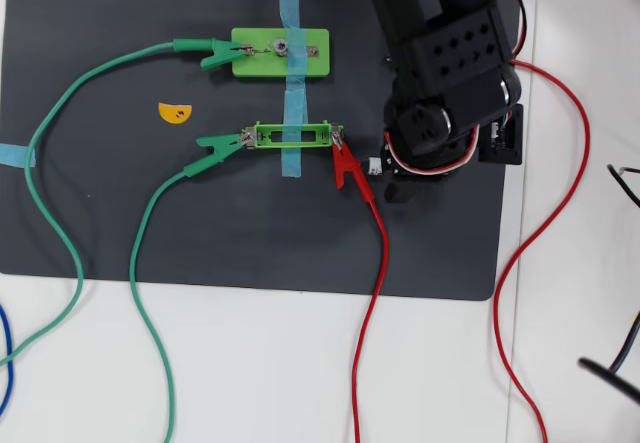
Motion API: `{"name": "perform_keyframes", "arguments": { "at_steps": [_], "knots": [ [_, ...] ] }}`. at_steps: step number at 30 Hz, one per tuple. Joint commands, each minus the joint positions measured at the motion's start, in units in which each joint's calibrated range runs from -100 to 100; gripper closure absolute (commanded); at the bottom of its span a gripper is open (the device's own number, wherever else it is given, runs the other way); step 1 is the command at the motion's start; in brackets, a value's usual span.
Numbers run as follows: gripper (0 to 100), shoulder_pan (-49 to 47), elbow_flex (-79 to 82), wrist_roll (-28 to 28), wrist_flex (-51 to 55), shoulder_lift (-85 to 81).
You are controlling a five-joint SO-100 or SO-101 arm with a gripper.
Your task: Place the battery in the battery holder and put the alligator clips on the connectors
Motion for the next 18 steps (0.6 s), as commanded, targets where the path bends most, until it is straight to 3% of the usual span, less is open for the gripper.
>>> {"name": "perform_keyframes", "arguments": {
  "at_steps": [1, 18],
  "knots": [
    [75, 2.5, -1.6, 0.3, -0.5, 3.3],
    [75, 0.8, -4.4, 3.5, -5.6, 6.2]
  ]
}}
